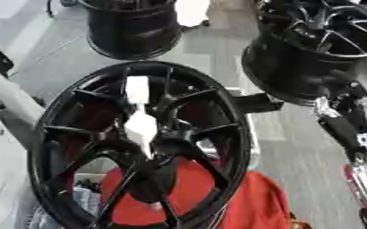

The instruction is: Pull the pin out of the wheel hub.

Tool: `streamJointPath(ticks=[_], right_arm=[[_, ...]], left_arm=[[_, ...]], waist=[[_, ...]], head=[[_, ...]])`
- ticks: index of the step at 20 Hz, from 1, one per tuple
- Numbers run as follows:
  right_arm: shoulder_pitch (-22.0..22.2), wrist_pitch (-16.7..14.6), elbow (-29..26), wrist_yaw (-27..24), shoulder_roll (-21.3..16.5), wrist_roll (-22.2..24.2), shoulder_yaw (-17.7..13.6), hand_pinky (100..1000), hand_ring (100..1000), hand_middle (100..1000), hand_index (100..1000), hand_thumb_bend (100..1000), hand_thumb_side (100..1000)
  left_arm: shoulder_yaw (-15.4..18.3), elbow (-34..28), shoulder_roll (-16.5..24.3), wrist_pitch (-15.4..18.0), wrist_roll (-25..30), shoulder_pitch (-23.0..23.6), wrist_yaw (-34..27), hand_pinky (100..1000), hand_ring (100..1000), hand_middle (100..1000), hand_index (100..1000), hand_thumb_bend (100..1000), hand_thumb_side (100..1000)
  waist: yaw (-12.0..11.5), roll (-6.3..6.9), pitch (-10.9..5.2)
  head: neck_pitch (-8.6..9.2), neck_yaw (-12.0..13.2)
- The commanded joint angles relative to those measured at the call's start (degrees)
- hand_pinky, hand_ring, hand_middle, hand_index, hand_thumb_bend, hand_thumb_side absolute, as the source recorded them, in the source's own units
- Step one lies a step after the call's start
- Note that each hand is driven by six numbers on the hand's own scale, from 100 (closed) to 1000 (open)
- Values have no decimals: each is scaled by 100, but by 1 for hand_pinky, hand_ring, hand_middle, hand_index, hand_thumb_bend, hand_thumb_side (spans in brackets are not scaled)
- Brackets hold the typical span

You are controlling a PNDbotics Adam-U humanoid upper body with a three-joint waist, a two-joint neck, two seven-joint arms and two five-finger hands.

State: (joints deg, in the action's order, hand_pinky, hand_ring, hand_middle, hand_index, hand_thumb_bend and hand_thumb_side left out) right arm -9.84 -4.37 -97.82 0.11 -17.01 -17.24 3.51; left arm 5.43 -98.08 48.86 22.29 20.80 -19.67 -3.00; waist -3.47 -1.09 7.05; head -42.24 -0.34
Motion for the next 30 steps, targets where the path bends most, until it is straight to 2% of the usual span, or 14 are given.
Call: streamJointPath(ticks=[1,3,6,12,15,17,24,30], right_arm=[[-59,-12,-60,17,-165,49,14,655,643,766,868,100,263],[-53,-13,-52,18,-177,64,29,655,643,766,868,100,263],[-38,-14,-37,18,-191,82,47,655,643,766,868,100,263],[-6,-15,-17,14,-209,105,69,655,643,765,868,100,264],[17,-16,-6,9,-209,115,82,654,643,765,868,100,263],[25,-17,-1,5,-210,125,92,654,642,765,868,100,263],[17,-20,5,-1,-205,143,107,654,642,765,869,100,264],[3,-22,4,-7,-205,146,107,654,642,765,868,100,263]], left_arm=[[-436,58,810,424,594,-387,195,695,722,724,904,100,514],[-741,137,979,627,950,-683,388,716,742,747,911,107,511],[-1143,262,979,877,1440,-1133,649,738,763,777,920,151,518],[-1827,656,573,1127,2240,-2009,1277,761,793,826,934,273,544],[-2159,944,267,1274,2691,-2381,1625,757,790,834,931,355,555],[-2313,1133,54,1382,2974,-2578,1818,755,789,834,929,379,563],[-2747,1711,-648,1786,3116,-3039,2653,738,784,842,923,440,604],[-2987,2037,-954,2102,3117,-3126,3194,710,764,830,905,442,585]], waist=[[28,50,-86],[48,77,-103],[65,106,-129],[89,140,-190],[99,154,-213],[102,157,-218],[152,158,-214],[208,156,-194]], head=[[13,35],[-4,56],[-25,72],[-62,93],[-90,119],[-100,120],[-116,165],[-117,190]])
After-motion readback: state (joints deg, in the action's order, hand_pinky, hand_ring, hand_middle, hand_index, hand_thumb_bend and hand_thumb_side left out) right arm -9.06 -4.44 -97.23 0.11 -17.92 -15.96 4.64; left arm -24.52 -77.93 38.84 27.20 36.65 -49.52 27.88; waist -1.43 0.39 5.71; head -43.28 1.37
